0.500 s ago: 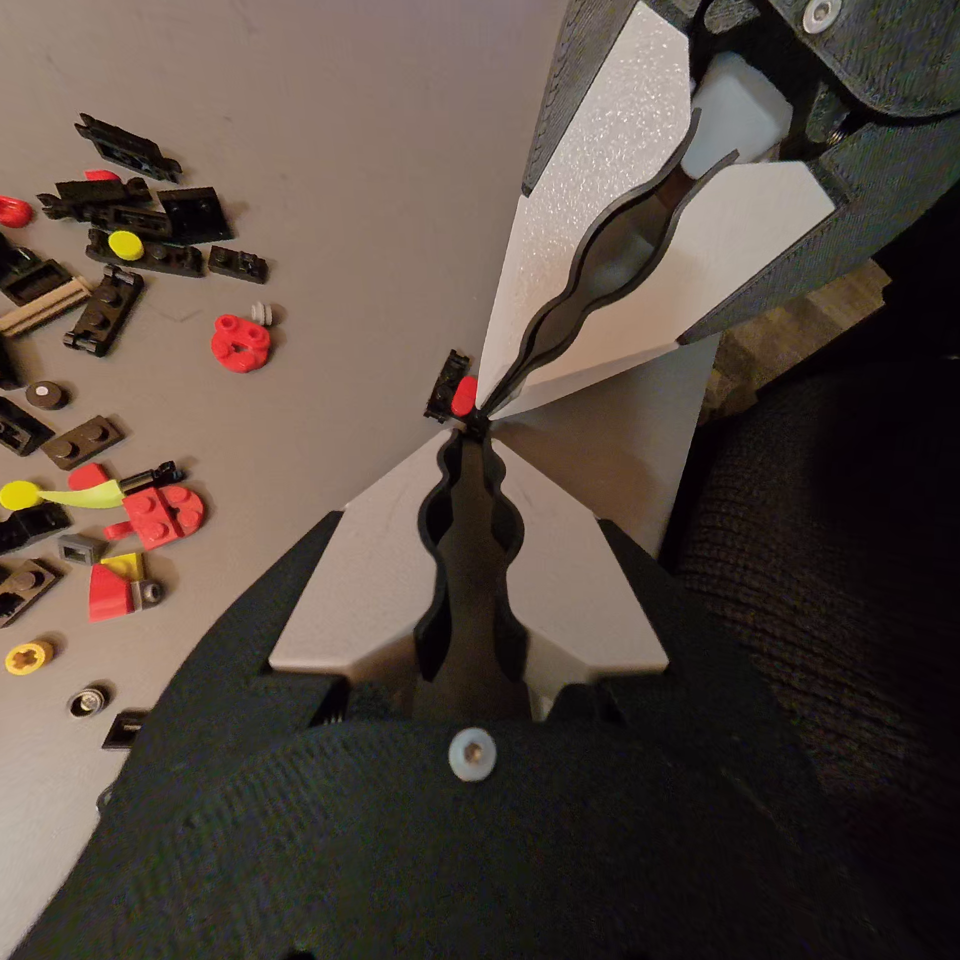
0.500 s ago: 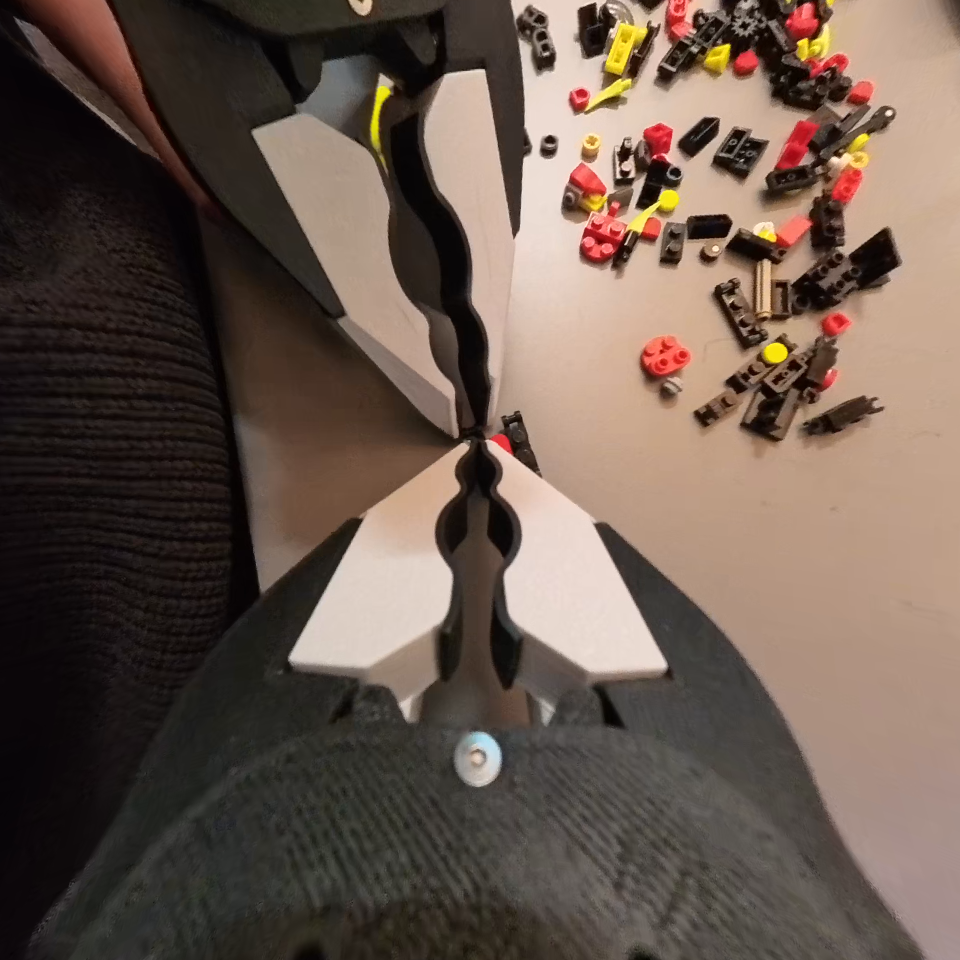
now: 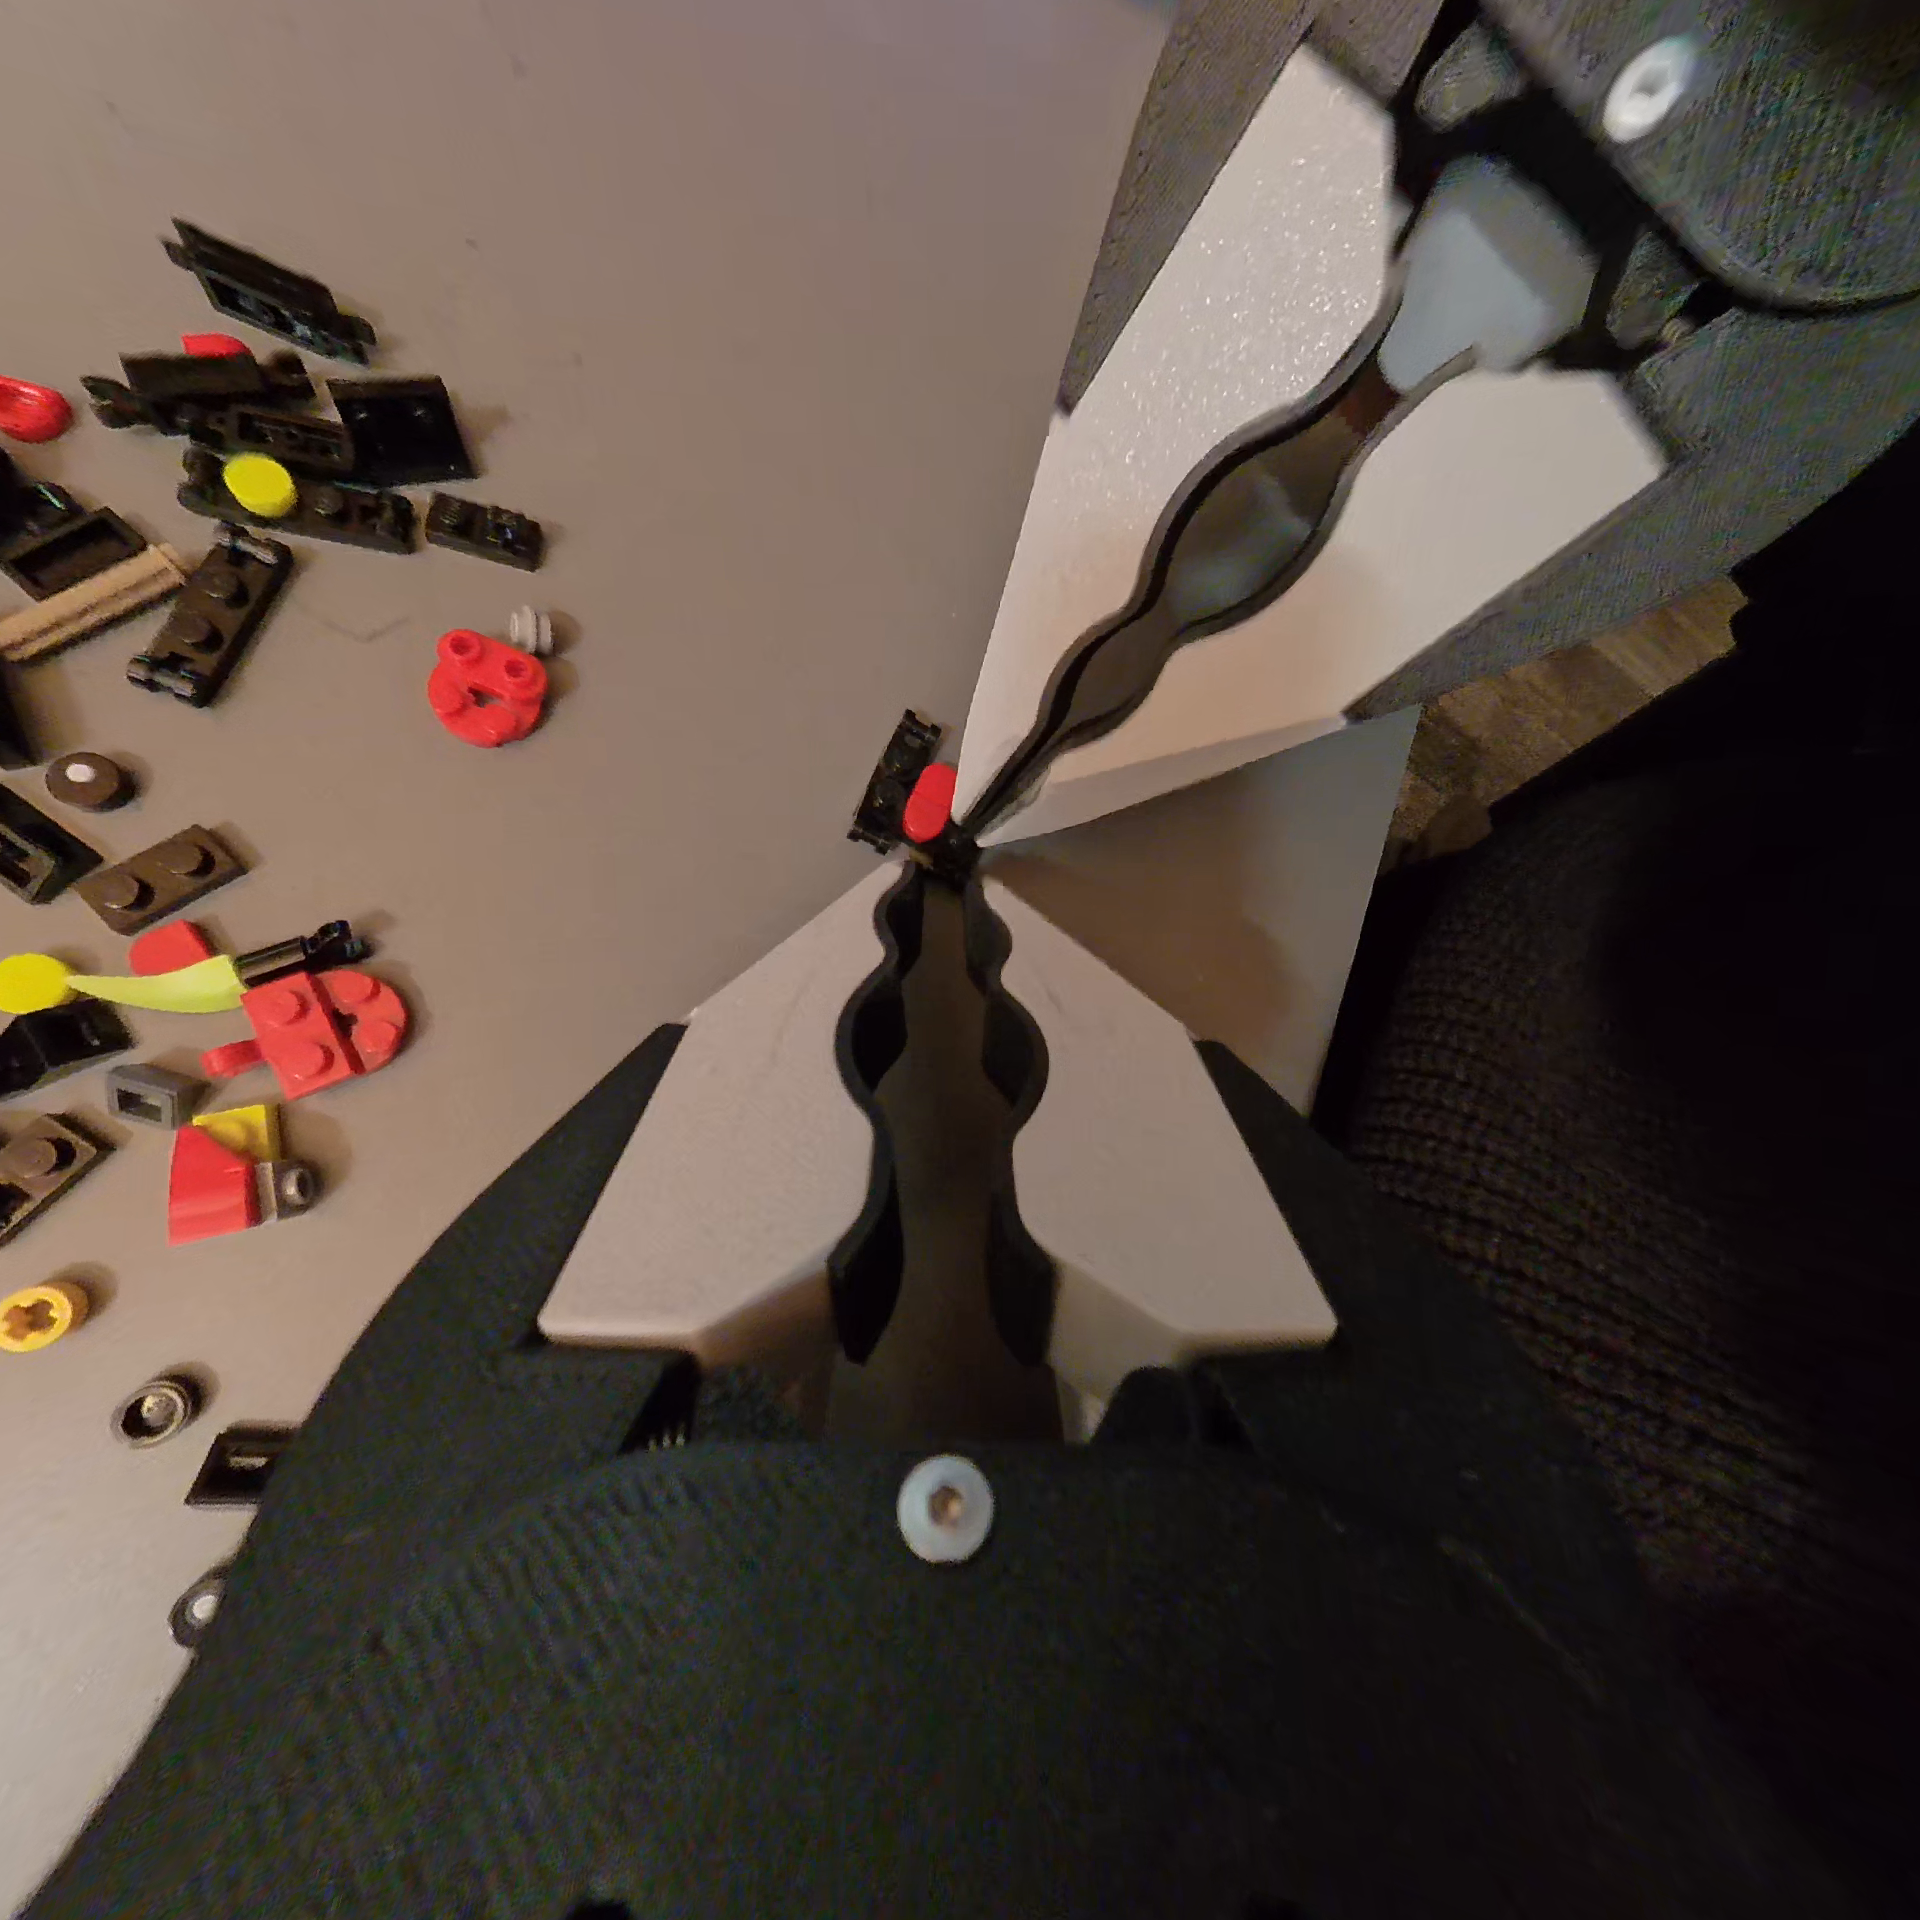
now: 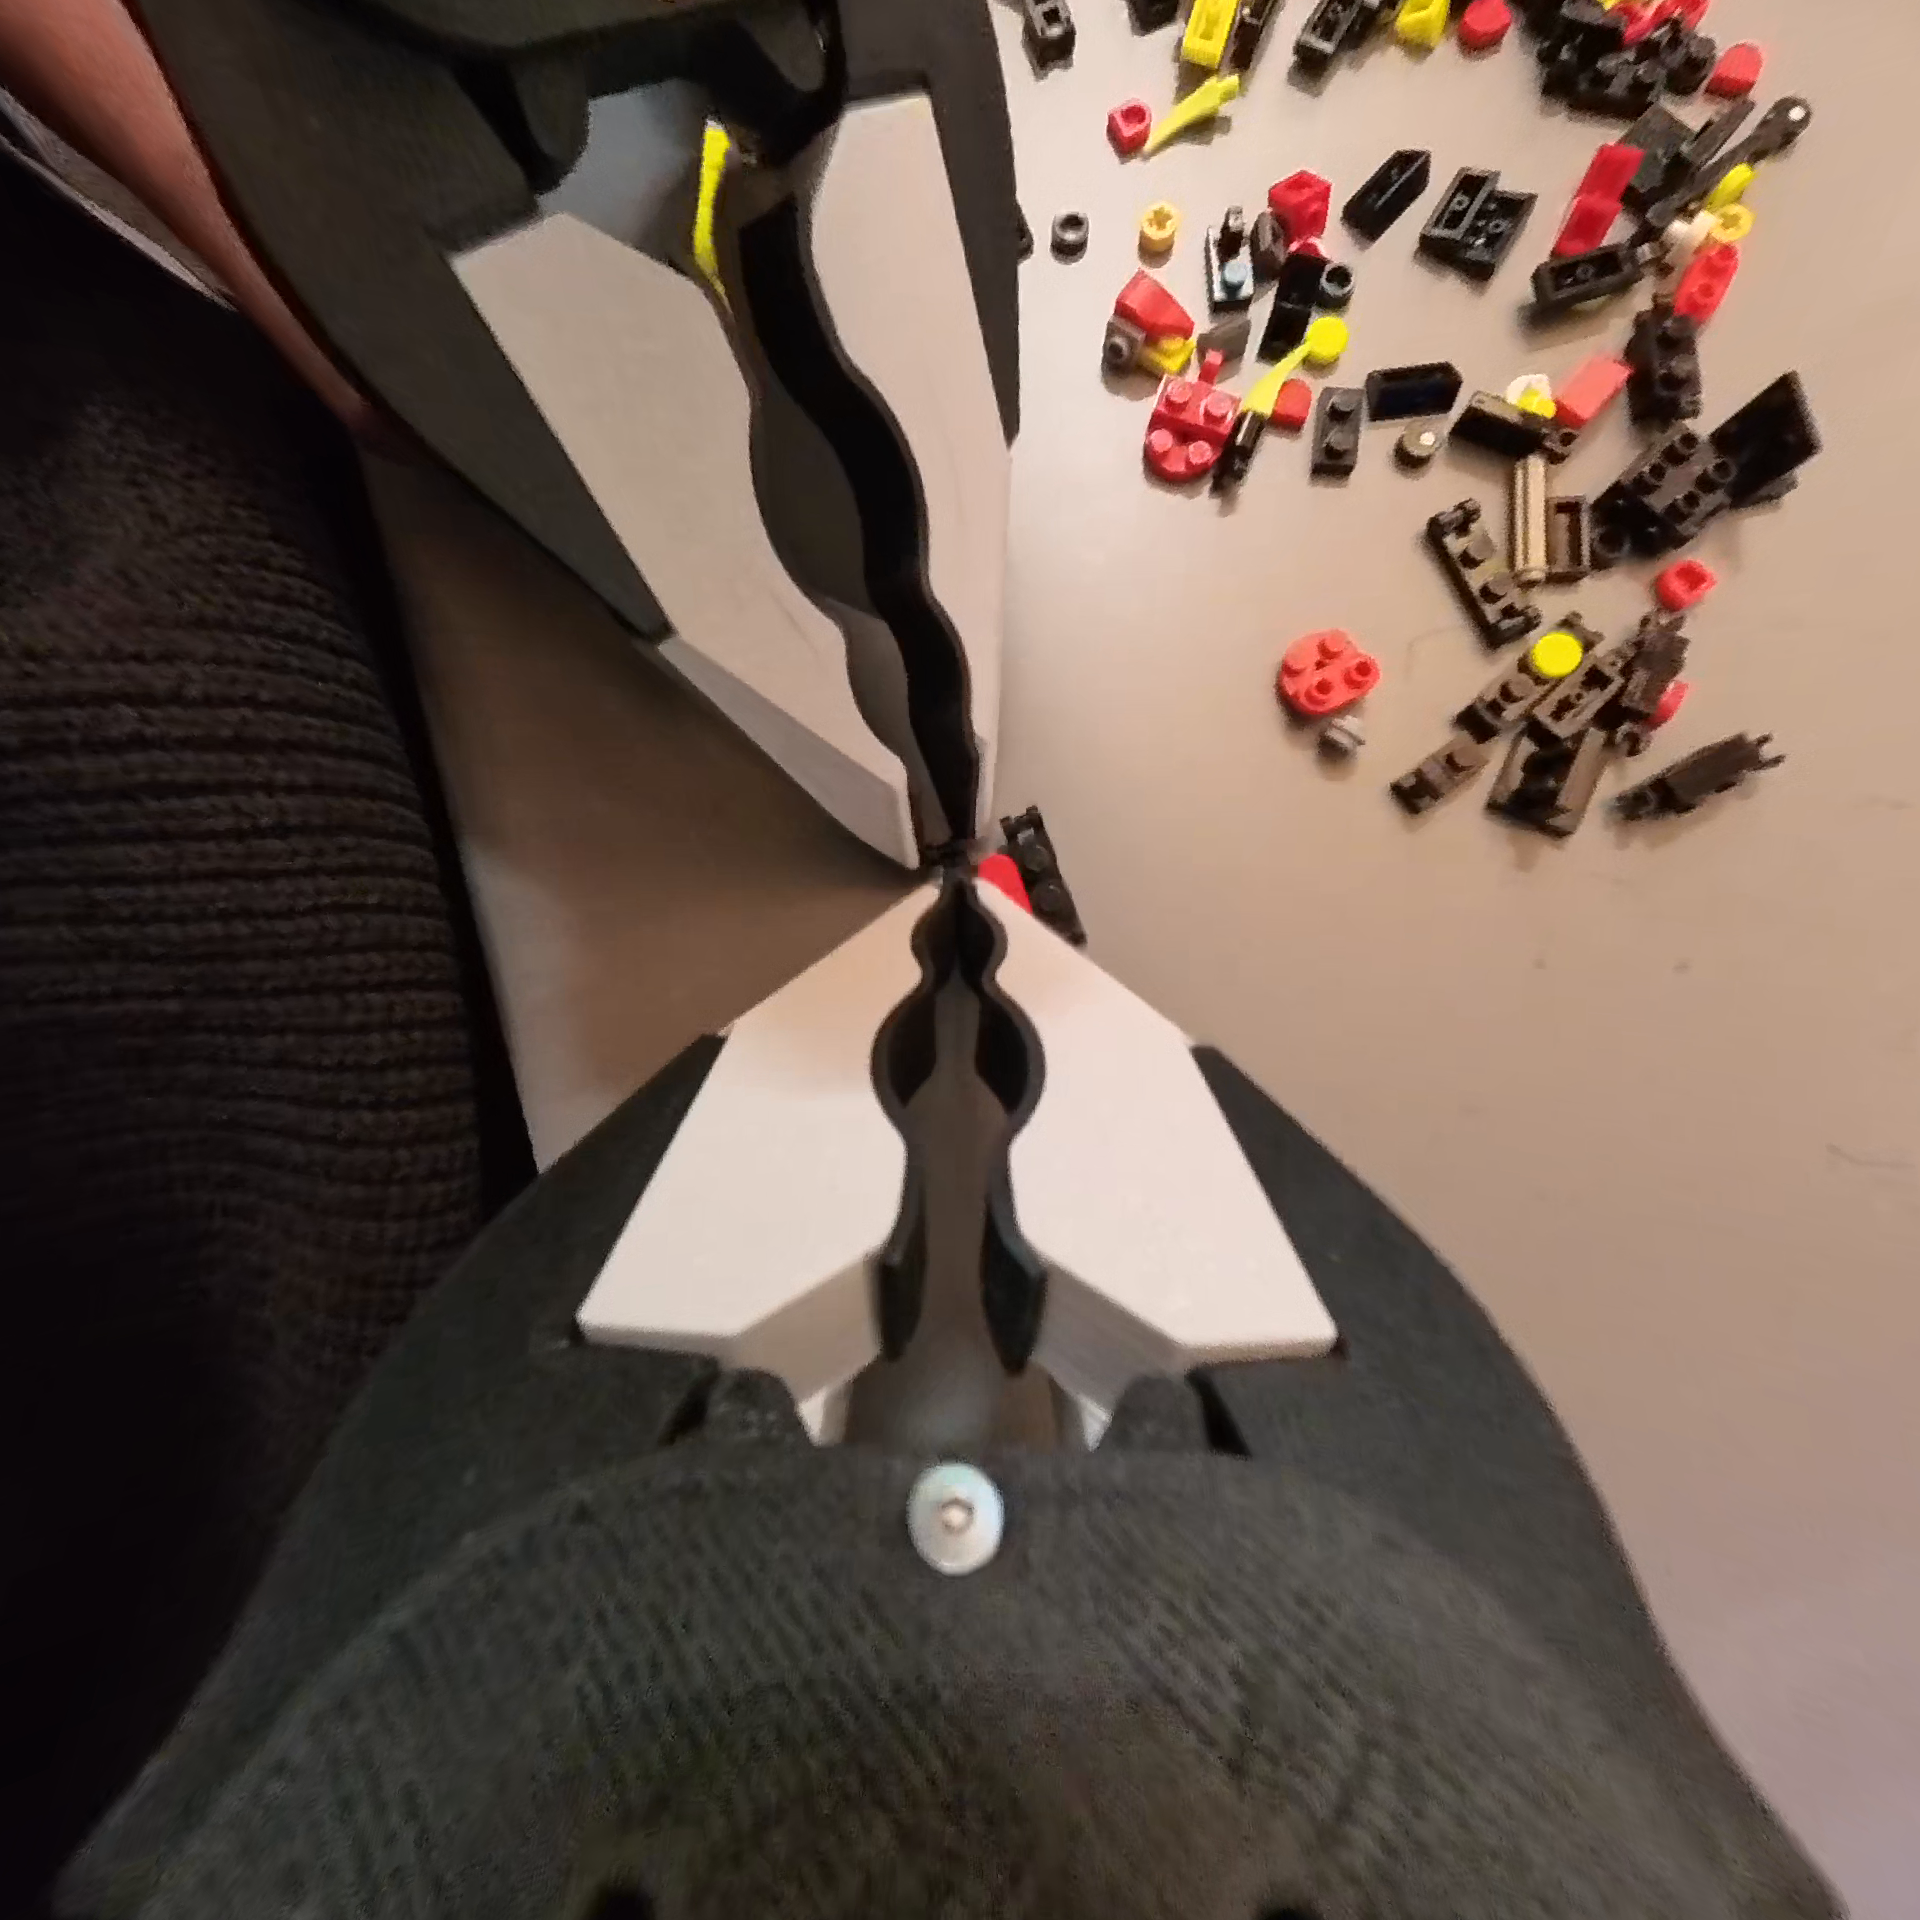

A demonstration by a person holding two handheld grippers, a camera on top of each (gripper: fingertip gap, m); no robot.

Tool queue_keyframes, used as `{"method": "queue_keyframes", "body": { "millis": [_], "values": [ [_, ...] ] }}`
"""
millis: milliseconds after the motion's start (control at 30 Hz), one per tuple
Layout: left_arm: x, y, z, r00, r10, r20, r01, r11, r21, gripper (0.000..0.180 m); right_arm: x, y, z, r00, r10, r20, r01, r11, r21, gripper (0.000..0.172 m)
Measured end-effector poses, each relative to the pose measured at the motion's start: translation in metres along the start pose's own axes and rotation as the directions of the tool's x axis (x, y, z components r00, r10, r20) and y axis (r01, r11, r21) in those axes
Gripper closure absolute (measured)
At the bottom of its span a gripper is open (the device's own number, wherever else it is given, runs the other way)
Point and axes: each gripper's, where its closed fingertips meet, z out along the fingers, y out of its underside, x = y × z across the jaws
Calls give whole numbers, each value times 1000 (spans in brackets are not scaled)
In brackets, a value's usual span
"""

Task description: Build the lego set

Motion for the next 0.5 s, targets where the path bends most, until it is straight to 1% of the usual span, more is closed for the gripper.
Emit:
{"method": "queue_keyframes", "body": {
  "millis": [200, 333, 500],
  "values": [
    [-1, 0, 0, 1000, -3, 11, 3, 1000, -1, 174, 1, 1, 1, 999, -38, -36, 36, 998, -48, 172],
    [-1, 0, 1, 1000, -6, 11, 6, 1000, -4, 174, 1, 1, 1, 1000, 23, -10, -23, 997, -69, 172],
    [-2, 1, 0, 999, 18, 32, -17, 1000, -11, 175, 1, 1, 2, 999, -25, -31, 20, 990, -140, 172]
  ]
}}
